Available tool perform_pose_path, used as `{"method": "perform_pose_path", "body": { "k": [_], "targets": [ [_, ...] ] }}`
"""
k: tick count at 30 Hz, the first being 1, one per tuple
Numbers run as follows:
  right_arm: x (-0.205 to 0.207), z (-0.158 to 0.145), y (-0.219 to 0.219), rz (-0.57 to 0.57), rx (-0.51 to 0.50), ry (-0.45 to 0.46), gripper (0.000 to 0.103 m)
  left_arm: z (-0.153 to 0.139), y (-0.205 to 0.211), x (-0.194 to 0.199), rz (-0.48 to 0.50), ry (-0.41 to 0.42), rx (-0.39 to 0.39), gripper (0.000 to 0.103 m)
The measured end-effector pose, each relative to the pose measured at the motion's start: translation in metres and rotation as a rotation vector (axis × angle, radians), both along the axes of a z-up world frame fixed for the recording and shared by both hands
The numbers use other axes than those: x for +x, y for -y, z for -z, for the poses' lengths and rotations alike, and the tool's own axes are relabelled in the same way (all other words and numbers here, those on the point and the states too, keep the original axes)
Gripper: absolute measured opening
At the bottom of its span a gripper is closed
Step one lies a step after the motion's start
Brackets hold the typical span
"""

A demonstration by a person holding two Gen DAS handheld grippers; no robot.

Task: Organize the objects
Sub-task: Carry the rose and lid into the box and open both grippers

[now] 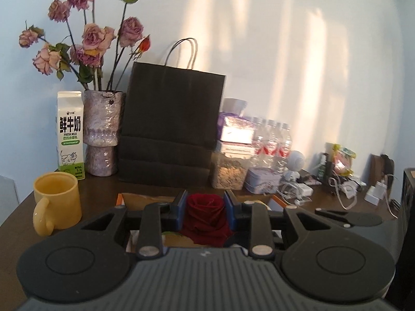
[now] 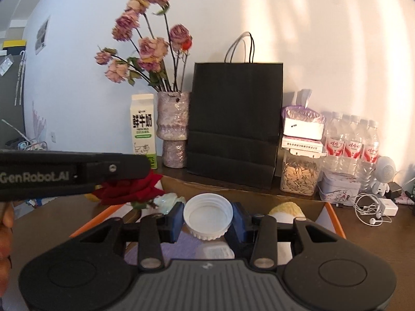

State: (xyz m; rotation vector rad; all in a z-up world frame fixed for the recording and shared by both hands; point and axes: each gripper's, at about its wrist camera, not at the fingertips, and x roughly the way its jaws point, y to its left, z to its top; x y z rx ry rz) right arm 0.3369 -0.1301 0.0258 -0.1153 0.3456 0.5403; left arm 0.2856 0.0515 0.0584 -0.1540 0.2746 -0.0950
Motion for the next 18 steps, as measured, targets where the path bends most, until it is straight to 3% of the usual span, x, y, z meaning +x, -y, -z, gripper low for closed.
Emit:
{"method": "perform_pose_path", "body": {
  "k": [7,15,16,17,18],
  "targets": [
    [0.038,0.012,-0.009,0.019,0.01,-0.057,0.039,0.015,-0.011,0.037,-0.013,-0.052,-0.023,0.031],
    [0.054,0.021,-0.007,0.015,0.005,-0.106,0.039,0.026,-0.014,0.049,-0.009,-0.094,-0.001,0.035],
    [0.054,0.022,-0.007,0.016,-0.002,-0.109,0.044,0.027,-0.013,0.05,-0.012,-0.104,0.003,0.042],
    [0.054,0.023,-0.007,0.018,-0.004,-0.112,0.05,0.028,-0.014,0.05,-0.019,-0.111,0.003,0.058],
    [0.054,0.023,-0.007,0.021,-0.006,-0.114,0.067,0.028,-0.014,0.051,-0.029,-0.116,0.002,0.069]
  ]
}}
